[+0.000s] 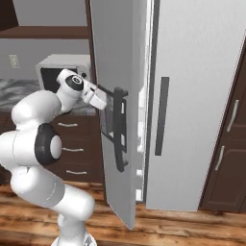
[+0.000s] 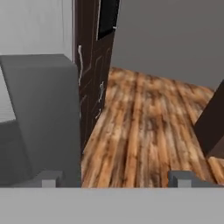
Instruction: Store the hot dog in the freezer for long-term storage. Close the freezer door after placing the cooked food.
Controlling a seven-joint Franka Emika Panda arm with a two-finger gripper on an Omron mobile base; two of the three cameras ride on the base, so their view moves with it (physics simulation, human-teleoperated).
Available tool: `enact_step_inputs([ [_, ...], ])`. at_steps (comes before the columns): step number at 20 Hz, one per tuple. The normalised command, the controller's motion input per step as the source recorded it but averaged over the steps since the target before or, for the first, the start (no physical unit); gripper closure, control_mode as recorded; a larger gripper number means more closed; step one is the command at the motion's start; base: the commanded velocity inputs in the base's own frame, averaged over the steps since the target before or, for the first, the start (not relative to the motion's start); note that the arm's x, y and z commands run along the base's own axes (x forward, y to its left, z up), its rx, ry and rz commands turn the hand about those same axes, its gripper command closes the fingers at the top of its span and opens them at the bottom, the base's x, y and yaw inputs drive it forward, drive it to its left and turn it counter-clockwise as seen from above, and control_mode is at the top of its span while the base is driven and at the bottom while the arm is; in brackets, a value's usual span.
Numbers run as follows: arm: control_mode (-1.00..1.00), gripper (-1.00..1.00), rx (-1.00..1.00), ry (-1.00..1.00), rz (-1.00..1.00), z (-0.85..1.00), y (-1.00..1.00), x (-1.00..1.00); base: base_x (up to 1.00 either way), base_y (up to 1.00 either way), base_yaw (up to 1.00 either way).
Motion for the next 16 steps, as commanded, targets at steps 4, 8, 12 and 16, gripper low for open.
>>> enact_step_inputs([
  [4, -1.0, -1.0, 0.14, -0.08, 0.43, 0.0, -0.91, 0.8, 0.0, 0.0, 0.0],
  [8, -1.0, -1.0, 0.1, -0.12, 0.51, -0.02, -1.0, 0.22, 0.0, 0.0, 0.0],
  [12, -1.0, -1.0, 0.1, -0.11, 0.58, -0.01, -0.88, 0.63, 0.0, 0.0, 0.0],
  [16, -1.0, -1.0, 0.16, -0.15, 0.63, 0.0, -0.77, 0.58, 0.0, 0.0, 0.0],
])
